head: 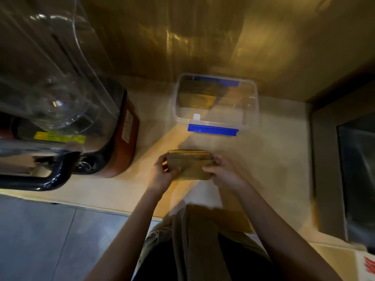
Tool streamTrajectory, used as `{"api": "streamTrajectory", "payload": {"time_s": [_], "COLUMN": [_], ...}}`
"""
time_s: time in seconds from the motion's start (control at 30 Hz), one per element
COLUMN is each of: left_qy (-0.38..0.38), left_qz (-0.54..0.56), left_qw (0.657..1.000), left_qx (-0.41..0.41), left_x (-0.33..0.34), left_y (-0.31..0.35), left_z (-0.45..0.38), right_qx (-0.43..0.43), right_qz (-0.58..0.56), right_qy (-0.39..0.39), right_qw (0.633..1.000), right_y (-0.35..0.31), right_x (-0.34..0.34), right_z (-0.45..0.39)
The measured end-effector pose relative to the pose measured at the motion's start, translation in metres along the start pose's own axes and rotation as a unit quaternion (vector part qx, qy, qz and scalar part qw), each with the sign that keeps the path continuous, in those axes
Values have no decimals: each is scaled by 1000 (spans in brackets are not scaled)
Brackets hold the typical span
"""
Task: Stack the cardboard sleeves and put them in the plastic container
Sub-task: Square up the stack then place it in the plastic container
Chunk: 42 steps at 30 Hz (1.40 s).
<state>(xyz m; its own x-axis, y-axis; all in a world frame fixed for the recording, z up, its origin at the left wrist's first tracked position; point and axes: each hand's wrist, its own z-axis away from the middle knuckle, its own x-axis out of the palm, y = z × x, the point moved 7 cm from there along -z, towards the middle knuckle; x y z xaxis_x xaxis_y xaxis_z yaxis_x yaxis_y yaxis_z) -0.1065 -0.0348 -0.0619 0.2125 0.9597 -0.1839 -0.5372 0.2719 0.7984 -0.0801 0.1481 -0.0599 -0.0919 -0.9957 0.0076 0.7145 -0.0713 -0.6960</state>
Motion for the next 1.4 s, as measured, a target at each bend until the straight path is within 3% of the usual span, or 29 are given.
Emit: {"api": "streamTrajectory", "payload": {"time_s": [0.27, 0.47, 0.63, 0.87, 1.1, 1.27, 1.4], "left_qy": [-66, -41, -38, -20, 1, 2, 1], "left_qz": [-166, -233, -235, -196, -183, -135, -129], "left_qw": [976, 952, 958, 971, 974, 987, 988], "left_qx": [123, 195, 162, 134, 132, 90, 87], "left_x": [51, 70, 78, 85, 78, 84, 81], "left_y": [14, 17, -1, -5, -6, -17, -21], "left_z": [21, 34, 36, 35, 35, 35, 35], "right_qx": [-97, -171, -157, -148, -145, -114, -118], "right_qz": [95, 129, 133, 117, 149, 88, 101], "right_qy": [122, 185, 145, 188, 144, 126, 122], "right_qw": [983, 959, 968, 964, 967, 982, 980], "right_y": [30, 40, 53, 58, 60, 71, 71], "right_x": [-54, -71, -58, -53, -53, -39, -38], "right_z": [40, 65, 65, 55, 50, 44, 44]}}
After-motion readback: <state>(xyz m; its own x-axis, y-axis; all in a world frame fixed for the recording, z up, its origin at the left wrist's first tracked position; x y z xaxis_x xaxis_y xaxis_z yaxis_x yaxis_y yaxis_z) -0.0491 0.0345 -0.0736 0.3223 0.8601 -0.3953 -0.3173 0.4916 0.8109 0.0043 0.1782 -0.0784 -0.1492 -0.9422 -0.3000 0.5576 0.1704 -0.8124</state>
